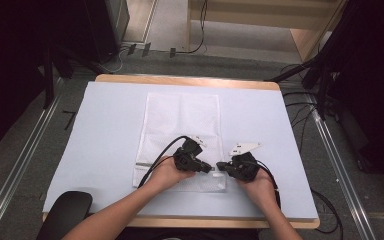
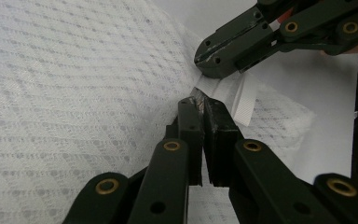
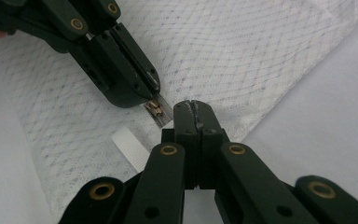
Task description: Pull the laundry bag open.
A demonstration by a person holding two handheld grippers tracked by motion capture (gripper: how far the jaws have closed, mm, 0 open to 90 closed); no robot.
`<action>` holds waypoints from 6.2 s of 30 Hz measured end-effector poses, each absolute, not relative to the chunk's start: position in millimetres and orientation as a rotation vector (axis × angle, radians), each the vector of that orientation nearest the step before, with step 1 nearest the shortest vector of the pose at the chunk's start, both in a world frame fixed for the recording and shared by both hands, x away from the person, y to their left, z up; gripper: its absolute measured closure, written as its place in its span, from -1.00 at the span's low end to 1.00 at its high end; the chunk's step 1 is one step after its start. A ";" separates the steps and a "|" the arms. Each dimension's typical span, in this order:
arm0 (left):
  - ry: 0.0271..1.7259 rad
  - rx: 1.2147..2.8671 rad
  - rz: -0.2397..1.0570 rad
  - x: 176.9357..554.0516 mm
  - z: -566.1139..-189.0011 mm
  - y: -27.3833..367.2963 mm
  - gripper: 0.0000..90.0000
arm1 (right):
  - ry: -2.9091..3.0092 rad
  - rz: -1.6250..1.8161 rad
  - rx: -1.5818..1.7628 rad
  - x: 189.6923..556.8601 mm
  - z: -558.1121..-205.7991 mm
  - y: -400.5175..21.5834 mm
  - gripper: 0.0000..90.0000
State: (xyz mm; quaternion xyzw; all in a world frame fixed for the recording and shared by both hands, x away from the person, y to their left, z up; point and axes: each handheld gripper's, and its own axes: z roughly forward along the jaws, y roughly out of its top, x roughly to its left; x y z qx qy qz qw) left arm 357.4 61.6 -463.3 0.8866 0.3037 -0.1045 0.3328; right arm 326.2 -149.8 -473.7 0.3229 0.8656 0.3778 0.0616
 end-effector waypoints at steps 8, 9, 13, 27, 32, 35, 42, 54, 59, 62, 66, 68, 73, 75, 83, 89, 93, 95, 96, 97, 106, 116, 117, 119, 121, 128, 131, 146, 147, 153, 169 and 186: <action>0.801 2.315 -0.315 360.9 -462.2 65.7 0.96 | 2.616 1.130 0.925 325.7 -474.2 -149.0 1.00; 0.797 2.317 -0.326 361.9 -461.9 67.1 0.96 | 2.617 1.125 0.929 325.2 -474.0 -148.7 1.00; 0.814 2.313 -0.331 364.5 -459.0 74.5 0.96 | 2.617 1.132 0.942 326.1 -474.3 -149.6 1.00; 0.825 2.324 -0.340 363.3 -453.8 86.6 0.96 | 2.623 1.172 0.948 327.5 -476.1 -153.0 1.00; 0.823 2.328 -0.330 361.3 -452.0 92.1 0.96 | 2.629 1.178 0.947 328.9 -476.4 -153.7 1.00; 0.836 2.325 -0.332 362.4 -450.8 97.5 0.96 | 2.631 1.177 0.950 329.2 -476.1 -153.6 1.00; 0.850 2.317 -0.325 361.2 -446.9 106.2 0.96 | 2.644 1.185 0.957 330.8 -476.0 -154.2 1.00; 0.875 2.309 -0.338 360.4 -444.2 125.1 0.96 | 2.643 1.188 0.944 330.7 -476.4 -154.2 1.00; 0.892 2.296 -0.337 359.5 -442.0 135.7 0.96 | 2.654 1.184 0.945 331.7 -476.0 -154.4 1.00; 0.897 2.288 -0.331 359.0 -440.5 142.6 0.96 | 2.658 1.183 0.940 332.1 -475.9 -154.4 1.00; 0.901 2.283 -0.318 357.9 -438.5 147.6 0.96 | 2.658 1.185 0.938 332.4 -475.9 -154.5 1.00; 0.901 2.280 -0.310 357.4 -437.6 150.9 0.96 | 2.659 1.184 0.938 332.4 -475.9 -154.5 1.00; 0.918 2.257 -0.312 355.1 -436.0 159.2 0.96 | 2.664 1.209 0.954 334.1 -476.8 -156.0 1.00; 0.920 2.261 -0.310 353.9 -435.9 160.9 0.96 | 2.664 1.207 0.950 334.2 -476.8 -155.9 1.00; 0.917 2.271 -0.313 350.8 -435.7 166.4 0.96 | 2.674 1.208 0.953 335.1 -476.7 -156.2 1.00; 0.935 2.269 -0.315 350.9 -434.9 174.2 0.96 | 2.677 1.200 0.945 335.3 -476.0 -155.0 1.00; 0.959 2.259 -0.311 352.2 -433.6 183.4 0.96 | 2.681 1.200 0.941 335.7 -476.0 -155.1 1.00; 0.965 2.256 -0.313 352.6 -433.0 188.0 0.96 | 2.684 1.200 0.939 336.1 -476.0 -155.2 1.00; 0.969 2.252 -0.305 352.6 -432.7 190.2 0.96 | 2.683 1.202 0.945 335.8 -476.0 -155.2 1.00; 0.972 2.249 -0.309 352.9 -432.2 192.3 0.96 | 2.684 1.201 0.944 335.9 -476.0 -155.3 1.00; 1.016 2.232 -0.257 349.0 -428.4 216.2 0.96 | 2.686 1.202 0.952 336.0 -476.0 -155.6 1.00; 1.047 2.227 -0.210 346.1 -425.9 233.7 0.96 | 2.680 1.205 0.957 335.6 -476.2 -155.2 1.00; 1.054 2.238 -0.190 345.9 -426.2 234.5 0.96 | 2.680 1.204 0.954 335.5 -476.1 -155.1 1.00; 1.064 2.243 -0.185 346.6 -427.0 237.5 0.96 | 2.684 1.201 0.939 336.2 -476.0 -155.1 1.00; 1.081 2.228 -0.186 346.8 -426.9 241.0 0.96 | 2.686 1.200 0.940 336.2 -475.9 -155.1 1.00; 1.134 2.203 -0.175 346.1 -426.8 253.8 0.96 | 2.691 1.194 0.937 336.9 -475.4 -154.6 1.00; 1.152 2.201 -0.163 345.3 -427.5 259.0 0.96 | 2.691 1.195 0.933 336.9 -475.5 -154.5 1.00; 1.283 2.191 -0.116 340.2 -432.1 285.6 0.96 | 2.721 1.199 0.938 340.4 -475.3 -155.6 1.00; 1.283 2.194 -0.104 339.7 -431.6 286.1 0.96 | 2.722 1.199 0.932 340.8 -475.3 -155.6 1.00; 1.258 2.181 -0.082 336.6 -430.6 287.2 0.95 | 2.736 1.194 0.923 342.5 -474.6 -154.2 1.00; 1.168 2.068 0.086 338.8 -426.8 305.7 0.20 | 2.641 1.288 0.951 354.2 -457.7 -162.9 0.43; 1.216 2.040 0.189 351.1 -428.4 321.9 -0.13 | 2.452 1.273 1.111 366.3 -458.7 -194.2 0.12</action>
